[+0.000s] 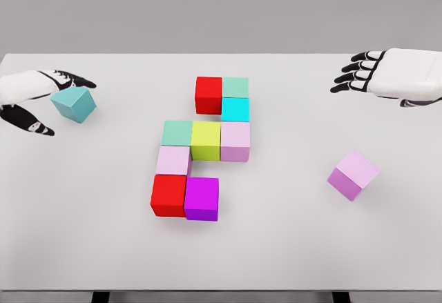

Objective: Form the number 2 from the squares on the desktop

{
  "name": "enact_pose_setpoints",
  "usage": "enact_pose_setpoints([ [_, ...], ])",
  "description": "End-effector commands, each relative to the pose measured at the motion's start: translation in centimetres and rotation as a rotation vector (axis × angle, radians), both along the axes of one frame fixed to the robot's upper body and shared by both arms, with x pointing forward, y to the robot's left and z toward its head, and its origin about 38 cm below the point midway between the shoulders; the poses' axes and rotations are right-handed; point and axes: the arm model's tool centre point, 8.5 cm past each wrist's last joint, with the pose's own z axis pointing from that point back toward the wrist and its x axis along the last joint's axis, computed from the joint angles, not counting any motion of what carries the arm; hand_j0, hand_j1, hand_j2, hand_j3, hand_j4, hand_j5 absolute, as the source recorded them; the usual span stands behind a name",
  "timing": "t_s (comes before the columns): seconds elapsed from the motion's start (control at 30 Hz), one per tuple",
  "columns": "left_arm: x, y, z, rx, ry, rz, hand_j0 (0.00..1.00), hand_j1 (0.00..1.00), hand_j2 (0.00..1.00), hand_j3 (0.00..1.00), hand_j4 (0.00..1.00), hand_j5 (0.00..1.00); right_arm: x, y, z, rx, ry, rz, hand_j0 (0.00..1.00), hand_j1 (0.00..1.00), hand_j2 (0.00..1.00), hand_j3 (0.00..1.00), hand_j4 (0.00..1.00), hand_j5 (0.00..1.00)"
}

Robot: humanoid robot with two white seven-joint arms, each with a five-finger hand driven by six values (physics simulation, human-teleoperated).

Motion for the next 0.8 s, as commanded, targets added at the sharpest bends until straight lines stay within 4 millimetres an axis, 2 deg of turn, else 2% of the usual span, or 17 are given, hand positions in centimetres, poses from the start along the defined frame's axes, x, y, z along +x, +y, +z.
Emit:
enact_pose_setpoints([
  [0.0,0.2,-0.9,-0.6,0.001,0.007,-0.016,1.0,1.0,1.0,1.0,1.0,1.0,0.0,0.0,0.2,0.003,-0.003,-0.003,1.0,1.0,1.0,1.0,1.0,1.0],
  [0.17,0.4,-0.5,-0.4,0.004,0.003,-0.005,1.0,1.0,1.0,1.0,1.0,1.0,-0.2,-0.7,0.6,-0.013,-0.008,-0.015,1.0,1.0,1.0,1.0,1.0,1.0],
  [0.23,1.1,0.7,-1.0,0.009,0.015,0.044,1.0,1.0,1.0,1.0,1.0,1.0,-0.6,-1.5,0.4,-0.034,0.003,-0.03,1.0,1.0,1.0,1.0,1.0,1.0],
  [0.3,2.0,2.0,-1.5,0.022,0.024,0.096,1.0,1.0,1.0,1.0,1.0,1.0,-1.2,-1.8,-0.6,-0.063,0.039,-0.033,1.0,1.0,1.0,1.0,1.0,1.0],
  [0.37,3.0,2.3,-1.8,0.03,0.033,0.123,1.0,1.0,1.0,1.0,1.0,1.0,-1.6,-2.3,-1.3,-0.084,0.063,-0.039,1.0,1.0,1.0,1.0,1.0,1.0],
  [0.43,4.0,1.8,-2.3,0.043,0.055,0.123,1.0,1.0,1.0,1.0,1.0,1.0,-2.2,-2.4,-2.0,-0.097,0.084,-0.034,1.0,1.0,1.0,1.0,1.0,1.0],
  [0.57,4.4,1.8,-3.5,0.063,0.079,0.135,1.0,1.0,1.0,1.0,1.0,1.0,-2.7,-2.0,-4.2,-0.099,0.154,-0.019,1.0,1.0,1.0,1.0,1.0,1.0],
  [0.7,5.0,1.8,-3.3,0.087,0.07,0.141,1.0,1.0,1.0,1.0,1.0,1.0,-3.3,-1.7,-6.3,-0.101,0.222,-0.006,1.0,1.0,1.0,1.0,1.0,1.0],
  [0.77,5.4,1.6,-3.8,0.077,0.079,0.151,1.0,1.0,1.0,1.0,1.0,1.0,-3.5,-1.8,-7.0,-0.101,0.242,-0.007,1.0,1.0,1.0,1.0,1.0,1.0],
])
